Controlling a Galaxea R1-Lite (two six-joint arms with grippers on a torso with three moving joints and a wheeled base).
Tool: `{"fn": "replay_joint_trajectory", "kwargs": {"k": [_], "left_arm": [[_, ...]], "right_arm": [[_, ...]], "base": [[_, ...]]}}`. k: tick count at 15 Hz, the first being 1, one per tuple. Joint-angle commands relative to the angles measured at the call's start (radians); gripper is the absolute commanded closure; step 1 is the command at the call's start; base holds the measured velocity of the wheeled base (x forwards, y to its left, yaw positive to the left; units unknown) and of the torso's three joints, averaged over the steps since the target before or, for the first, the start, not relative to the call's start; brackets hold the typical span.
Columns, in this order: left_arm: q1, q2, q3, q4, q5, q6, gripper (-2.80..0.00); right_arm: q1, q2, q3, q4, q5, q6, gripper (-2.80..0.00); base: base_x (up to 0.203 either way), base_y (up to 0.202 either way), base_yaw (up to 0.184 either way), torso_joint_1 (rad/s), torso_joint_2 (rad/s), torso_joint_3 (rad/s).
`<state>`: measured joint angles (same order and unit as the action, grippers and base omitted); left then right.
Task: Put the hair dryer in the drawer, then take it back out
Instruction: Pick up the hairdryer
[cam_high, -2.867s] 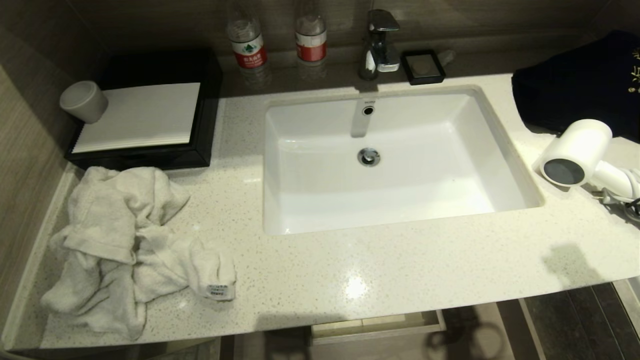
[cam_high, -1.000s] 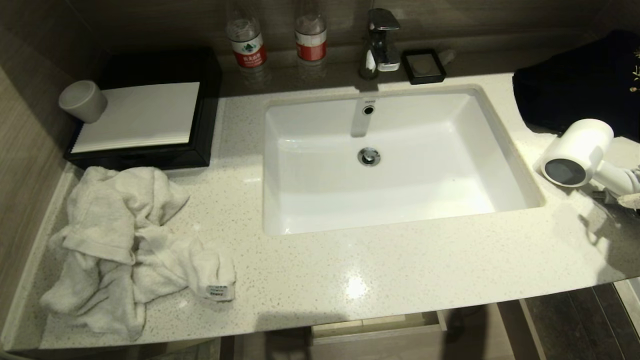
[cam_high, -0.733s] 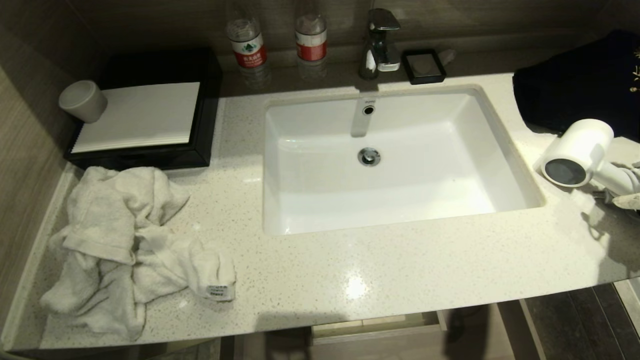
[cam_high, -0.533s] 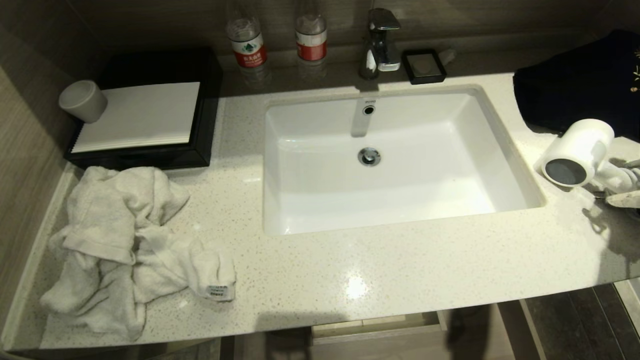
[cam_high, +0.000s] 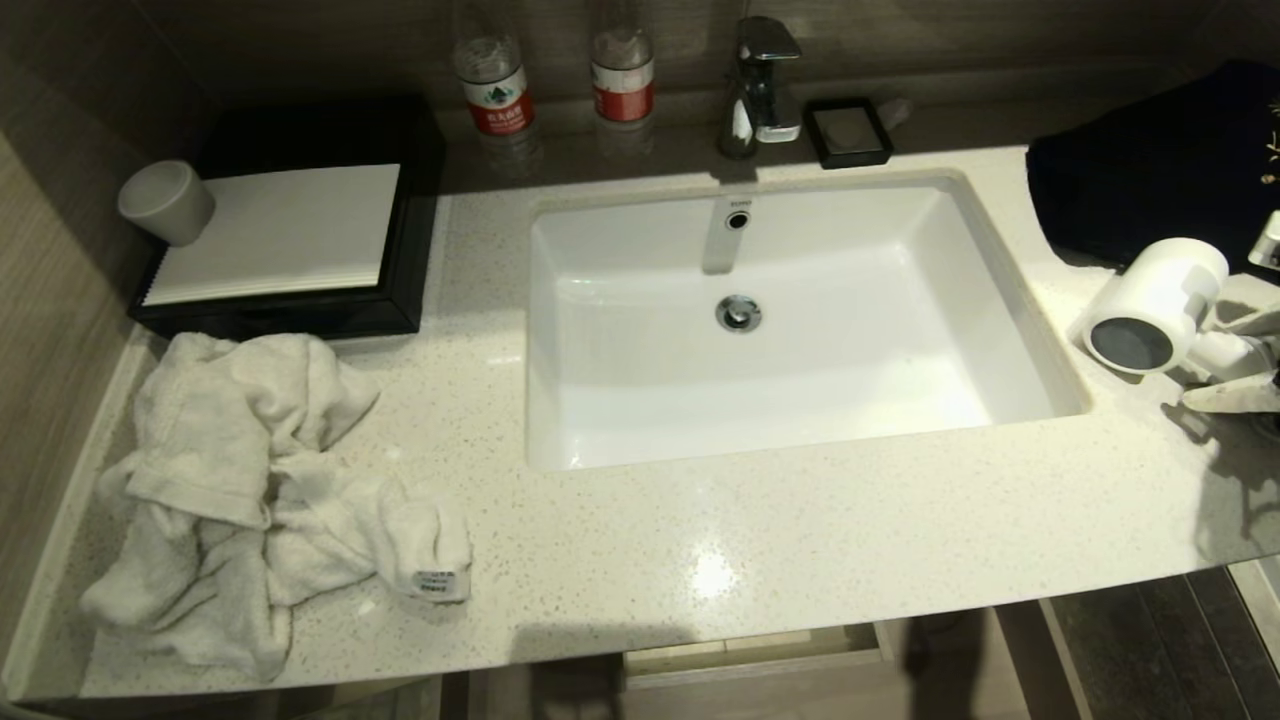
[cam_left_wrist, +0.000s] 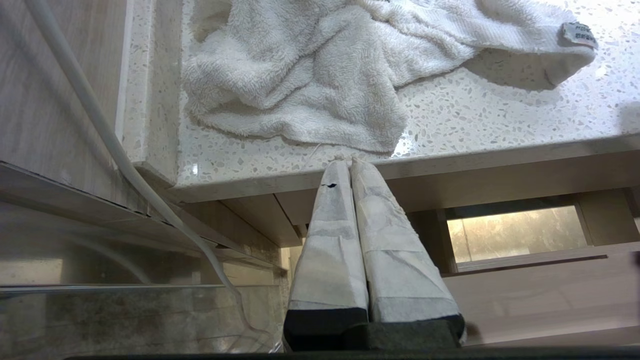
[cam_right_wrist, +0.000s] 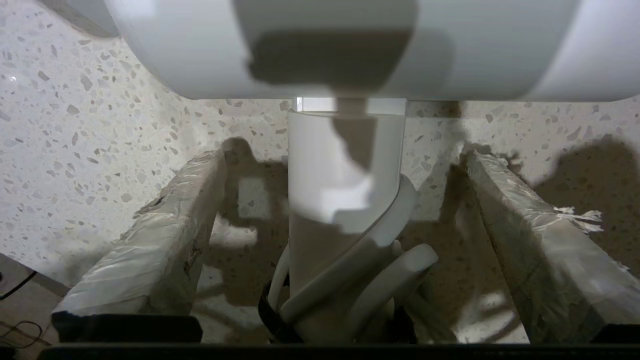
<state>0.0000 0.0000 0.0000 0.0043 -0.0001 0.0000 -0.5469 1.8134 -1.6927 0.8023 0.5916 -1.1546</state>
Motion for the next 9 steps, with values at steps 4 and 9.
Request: {"fn": "replay_joint_trajectory", "kwargs": {"k": [4,9], "left_arm": [[0.000,-0.001,0.000,0.000,0.000,-0.001,0.00],[0.000,-0.002,-0.001,0.000,0.000,0.000,0.00]], "right_arm": [[0.016,0.035,-0.016,0.005,0.065,-0.005,0.00],[0.024,0.023,-0.012,0.006,0.062,0.002,0.00]], "base": [[0.000,0.000,0.000,0.000,0.00,0.000],[0.000,0.000,0.000,0.000,0.00,0.000]]}}
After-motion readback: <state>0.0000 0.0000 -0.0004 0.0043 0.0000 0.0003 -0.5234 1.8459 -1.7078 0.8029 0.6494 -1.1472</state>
